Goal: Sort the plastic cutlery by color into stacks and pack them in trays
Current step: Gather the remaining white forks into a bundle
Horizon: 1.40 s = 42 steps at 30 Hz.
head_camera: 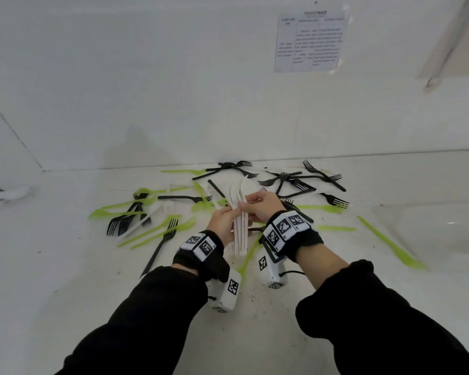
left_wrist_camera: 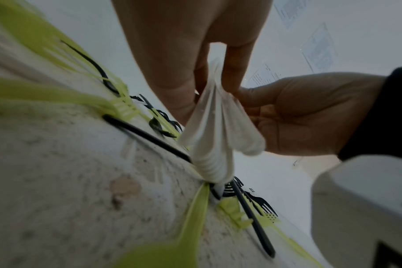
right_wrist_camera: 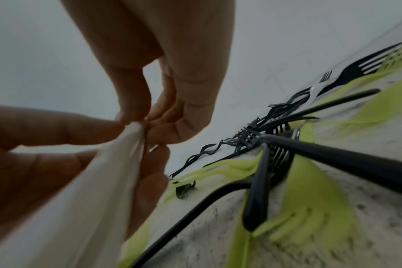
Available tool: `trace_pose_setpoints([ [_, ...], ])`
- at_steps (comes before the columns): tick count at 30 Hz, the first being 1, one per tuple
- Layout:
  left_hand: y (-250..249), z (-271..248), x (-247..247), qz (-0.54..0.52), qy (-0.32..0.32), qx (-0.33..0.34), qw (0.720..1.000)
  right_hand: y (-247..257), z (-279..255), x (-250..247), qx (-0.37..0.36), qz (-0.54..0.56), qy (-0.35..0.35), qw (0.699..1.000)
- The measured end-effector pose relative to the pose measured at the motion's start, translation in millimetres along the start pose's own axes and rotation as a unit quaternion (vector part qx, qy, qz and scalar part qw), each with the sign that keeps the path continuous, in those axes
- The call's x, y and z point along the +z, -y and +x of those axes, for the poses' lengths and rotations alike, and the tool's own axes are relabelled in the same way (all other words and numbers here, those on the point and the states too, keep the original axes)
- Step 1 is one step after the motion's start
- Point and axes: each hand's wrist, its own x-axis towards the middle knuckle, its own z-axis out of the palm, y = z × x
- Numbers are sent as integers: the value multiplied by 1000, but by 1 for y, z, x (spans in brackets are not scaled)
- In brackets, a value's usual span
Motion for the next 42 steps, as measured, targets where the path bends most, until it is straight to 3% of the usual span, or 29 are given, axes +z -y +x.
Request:
trace_pose_setpoints([
  [8, 2, -5, -17, -9, 35, 9, 999, 1, -7, 11, 4, -13, 15, 1000],
  [12, 0, -12, -22, 6, 60, 3, 998, -2, -10, 17, -1, 44, 41, 998],
  [17, 3, -15, -32, 16, 53, -16, 998, -6, -13, 26, -7, 54, 27, 998],
  [23, 7, -16, -37, 12, 55, 24, 998, -4, -13, 26, -13, 69, 39, 997],
  [26, 4, -15, -38, -11, 53, 25, 998, -3, -11, 22, -23, 40, 11, 999],
  [31, 2, -18, -30, 34, 62, 38, 997, -3, -8, 20, -29, 39, 22, 999],
  [42, 5, -14, -20, 9, 48, 13, 999, -7, -4, 10, -36, 18, 10, 999],
])
